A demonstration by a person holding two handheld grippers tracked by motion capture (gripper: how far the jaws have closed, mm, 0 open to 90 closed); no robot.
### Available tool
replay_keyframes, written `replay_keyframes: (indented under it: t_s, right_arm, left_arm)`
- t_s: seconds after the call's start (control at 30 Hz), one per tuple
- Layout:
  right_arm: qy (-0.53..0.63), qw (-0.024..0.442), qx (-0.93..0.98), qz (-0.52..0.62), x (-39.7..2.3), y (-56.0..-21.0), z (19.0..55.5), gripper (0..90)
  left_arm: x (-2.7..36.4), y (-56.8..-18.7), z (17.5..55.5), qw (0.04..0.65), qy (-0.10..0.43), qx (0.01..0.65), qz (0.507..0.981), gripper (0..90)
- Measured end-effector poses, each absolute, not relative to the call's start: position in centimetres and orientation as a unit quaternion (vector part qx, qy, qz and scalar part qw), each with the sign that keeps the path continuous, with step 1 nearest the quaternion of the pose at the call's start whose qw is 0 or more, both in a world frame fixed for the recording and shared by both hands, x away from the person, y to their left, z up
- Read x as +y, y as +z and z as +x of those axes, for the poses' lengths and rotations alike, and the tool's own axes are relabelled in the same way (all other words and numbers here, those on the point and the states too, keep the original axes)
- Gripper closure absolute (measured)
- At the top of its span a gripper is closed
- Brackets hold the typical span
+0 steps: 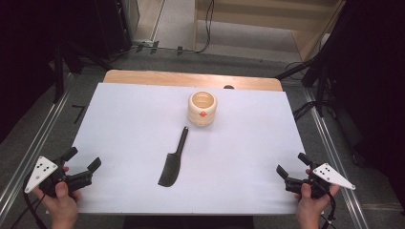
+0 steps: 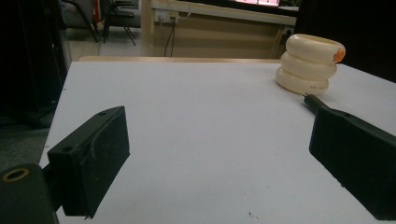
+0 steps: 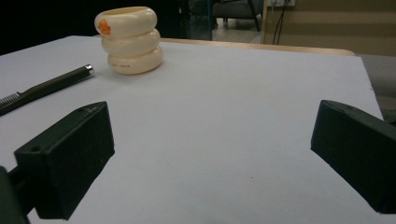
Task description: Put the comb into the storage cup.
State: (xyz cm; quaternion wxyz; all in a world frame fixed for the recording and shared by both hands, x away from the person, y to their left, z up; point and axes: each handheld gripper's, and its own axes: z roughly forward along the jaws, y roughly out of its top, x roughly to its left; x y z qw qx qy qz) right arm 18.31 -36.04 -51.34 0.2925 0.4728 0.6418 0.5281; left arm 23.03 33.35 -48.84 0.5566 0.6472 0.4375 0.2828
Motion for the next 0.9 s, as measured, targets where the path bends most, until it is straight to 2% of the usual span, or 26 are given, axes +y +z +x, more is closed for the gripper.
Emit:
replay_keyframes:
  t_s: [0.1, 0.13, 0.17, 0.2, 0.4, 0.47, 0.67, 0.7, 0.73, 0.8, 0.9]
  right_arm:
    - [0.530, 0.284, 0.647, 0.469, -35.9, -51.1, 18.3, 0.0]
    - [0.531, 0.277, 0.649, 0.469, -35.8, -51.0, 18.3, 4.2]
    - [0.528, 0.279, 0.648, 0.471, -35.7, -50.8, 18.2, 12.1]
    - [0.515, 0.295, 0.649, 0.477, -35.2, -50.5, 18.1, 13.7]
    - [0.511, 0.291, 0.668, 0.457, -33.4, -48.1, 18.4, 15.4]
    - [0.511, 0.275, 0.678, 0.451, -32.9, -47.6, 18.7, 27.1]
    - [0.505, 0.237, 0.721, 0.410, -30.5, -45.8, 20.4, 44.7]
    - [0.505, 0.237, 0.721, 0.410, -30.5, -45.8, 20.4, 44.7]
    - [0.503, 0.234, 0.728, 0.403, -29.6, -45.4, 20.9, 53.7]
    - [0.507, 0.226, 0.730, 0.399, -28.8, -45.1, 21.5, 61.1]
    - [0.497, 0.225, 0.742, 0.390, -27.5, -44.6, 22.4, 66.1]
  left_arm:
    - [33.3, -48.9, 23.1, 0.554, 0.283, 0.440, 0.648, 5.8]
    - [33.3, -48.9, 23.1, 0.553, 0.284, 0.439, 0.648, 5.8]
    - [33.3, -48.9, 23.1, 0.553, 0.283, 0.438, 0.650, 5.8]
    - [33.2, -48.9, 23.1, 0.553, 0.285, 0.437, 0.650, 5.8]
    - [33.1, -48.9, 23.3, 0.546, 0.289, 0.439, 0.652, 5.8]
    - [33.1, -48.9, 23.3, 0.545, 0.288, 0.440, 0.653, 5.8]
    - [32.9, -48.9, 23.2, 0.540, 0.291, 0.436, 0.658, 5.8]
    - [32.9, -48.9, 23.2, 0.540, 0.291, 0.436, 0.658, 5.8]
    - [32.9, -48.9, 23.2, 0.540, 0.291, 0.436, 0.659, 5.8]
    - [32.9, -48.9, 23.3, 0.541, 0.289, 0.436, 0.659, 5.8]
    - [32.9, -48.9, 23.3, 0.541, 0.287, 0.436, 0.659, 8.2]
